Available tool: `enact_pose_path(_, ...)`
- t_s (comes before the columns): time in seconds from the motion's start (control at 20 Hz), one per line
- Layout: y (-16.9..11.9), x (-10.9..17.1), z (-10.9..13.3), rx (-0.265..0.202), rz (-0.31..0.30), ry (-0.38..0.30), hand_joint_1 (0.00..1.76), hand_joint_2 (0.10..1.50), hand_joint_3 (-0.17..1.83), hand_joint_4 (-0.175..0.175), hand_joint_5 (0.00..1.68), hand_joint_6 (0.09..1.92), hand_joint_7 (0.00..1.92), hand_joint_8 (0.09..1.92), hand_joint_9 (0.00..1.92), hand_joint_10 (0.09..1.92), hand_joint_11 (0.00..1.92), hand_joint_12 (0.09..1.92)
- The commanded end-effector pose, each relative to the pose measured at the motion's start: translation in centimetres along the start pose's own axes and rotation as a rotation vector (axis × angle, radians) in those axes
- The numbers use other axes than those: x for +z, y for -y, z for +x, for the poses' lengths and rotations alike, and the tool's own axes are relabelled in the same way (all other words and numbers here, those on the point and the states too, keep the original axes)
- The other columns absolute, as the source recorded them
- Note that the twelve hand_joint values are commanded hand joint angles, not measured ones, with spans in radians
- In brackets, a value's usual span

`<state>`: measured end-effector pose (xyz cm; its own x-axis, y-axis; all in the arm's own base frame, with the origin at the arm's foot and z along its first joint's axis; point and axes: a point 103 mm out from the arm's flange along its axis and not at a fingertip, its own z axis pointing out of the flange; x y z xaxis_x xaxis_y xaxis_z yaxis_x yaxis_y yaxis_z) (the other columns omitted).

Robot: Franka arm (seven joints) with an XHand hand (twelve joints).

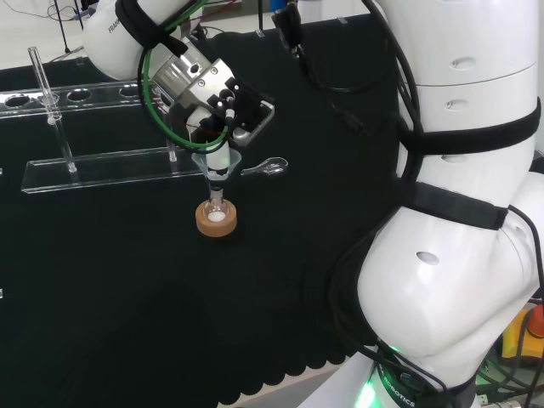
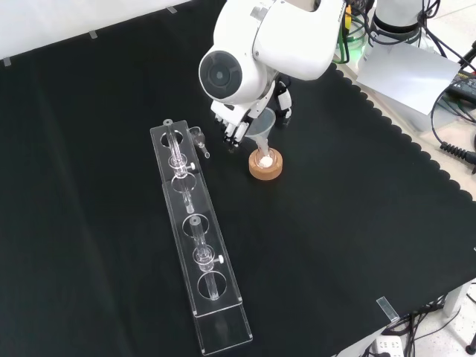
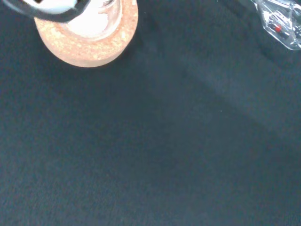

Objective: Remove the funnel from the round-bottom flask.

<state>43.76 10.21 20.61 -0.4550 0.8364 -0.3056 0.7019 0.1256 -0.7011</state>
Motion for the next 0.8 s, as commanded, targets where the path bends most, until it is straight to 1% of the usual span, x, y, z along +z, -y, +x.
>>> enact_pose_path(0.05,1.1,-0.3,-0.2,0.038,-0.189,0.038,0.85,0.66,0.56,-0.012,0.76,0.21,0.70,0.61,1.02,0.45,0.80,1.18)
enact_pose_path(0.1,1.4,-0.5,-0.1,0.047,-0.237,0.051,0.89,0.68,0.57,-0.005,0.88,0.31,0.87,0.60,1.19,0.39,0.94,1.09)
enact_pose_path(0.15,1.8,-0.8,0.0,0.050,-0.277,0.063,0.95,0.78,0.46,0.061,0.97,0.53,1.01,0.58,1.33,0.32,1.07,1.00)
enact_pose_path(0.2,2.1,-1.2,0.1,0.050,-0.298,0.072,0.99,0.87,0.33,0.113,1.01,0.69,1.12,0.55,1.44,0.26,1.18,0.91)
enact_pose_path(0.25,2.4,-1.5,0.0,0.045,-0.303,0.069,1.02,0.95,0.22,0.144,1.04,0.79,1.19,0.53,1.51,0.21,1.25,0.85)
enact_pose_path(0.3,2.7,-2.0,0.1,0.039,-0.300,0.075,1.03,0.99,0.15,0.161,1.05,0.84,1.24,0.51,1.55,0.17,1.29,0.81)
enact_pose_path(0.4,3.2,-2.7,0.2,0.031,-0.282,0.084,1.04,1.03,0.08,0.173,1.06,0.86,1.28,0.49,1.60,0.13,1.34,0.76)
enact_pose_path(0.5,3.6,-3.3,0.3,0.025,-0.264,0.097,1.05,1.04,0.06,0.175,1.06,0.87,1.28,0.48,1.61,0.11,1.35,0.75)
enact_pose_path(0.75,4.8,-4.8,0.7,0.011,-0.259,0.132,1.05,1.04,0.05,0.175,1.07,0.87,1.26,0.47,1.61,0.10,1.33,0.74)
enact_pose_path(0.8,5.1,-5.3,0.8,0.017,-0.252,0.157,1.05,1.04,0.05,0.175,1.06,0.87,1.26,0.47,1.61,0.10,1.33,0.74)
